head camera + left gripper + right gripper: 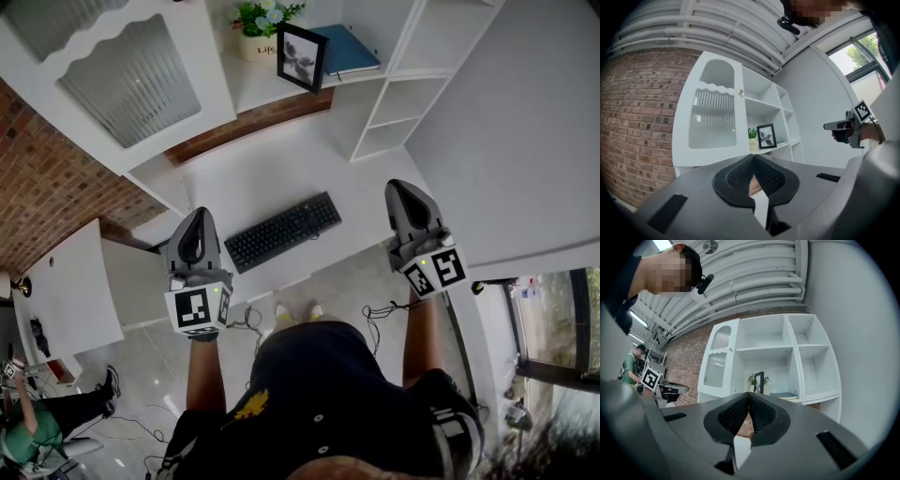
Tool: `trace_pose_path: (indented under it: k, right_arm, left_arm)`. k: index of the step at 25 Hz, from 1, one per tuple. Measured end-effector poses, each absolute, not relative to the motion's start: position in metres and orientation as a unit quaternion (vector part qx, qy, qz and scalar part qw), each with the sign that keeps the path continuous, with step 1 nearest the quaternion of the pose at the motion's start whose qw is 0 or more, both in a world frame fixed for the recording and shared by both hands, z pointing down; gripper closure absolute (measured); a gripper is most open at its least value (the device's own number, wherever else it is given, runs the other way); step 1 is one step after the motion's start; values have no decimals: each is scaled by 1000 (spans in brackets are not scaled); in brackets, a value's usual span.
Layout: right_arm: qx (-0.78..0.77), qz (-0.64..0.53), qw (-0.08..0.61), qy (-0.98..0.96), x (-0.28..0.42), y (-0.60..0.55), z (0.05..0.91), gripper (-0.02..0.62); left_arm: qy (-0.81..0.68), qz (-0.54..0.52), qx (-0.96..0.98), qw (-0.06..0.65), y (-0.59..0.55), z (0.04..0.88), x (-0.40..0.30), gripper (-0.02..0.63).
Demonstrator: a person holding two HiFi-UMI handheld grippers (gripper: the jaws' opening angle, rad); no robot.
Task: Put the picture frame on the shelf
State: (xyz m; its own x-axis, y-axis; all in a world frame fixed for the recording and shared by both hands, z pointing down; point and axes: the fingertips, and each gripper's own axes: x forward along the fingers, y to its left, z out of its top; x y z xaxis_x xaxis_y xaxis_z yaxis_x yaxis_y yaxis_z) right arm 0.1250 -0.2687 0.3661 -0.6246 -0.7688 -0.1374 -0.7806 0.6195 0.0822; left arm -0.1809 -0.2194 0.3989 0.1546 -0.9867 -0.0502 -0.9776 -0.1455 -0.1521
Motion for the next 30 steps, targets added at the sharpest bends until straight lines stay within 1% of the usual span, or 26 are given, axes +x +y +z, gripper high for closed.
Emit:
trace_pose_path:
  k: [30]
  right_arm:
    - [-436, 82, 40, 895, 123, -265, 361, 589]
  left_arm:
    - [647, -24, -760, 57, -221, 405, -184, 588]
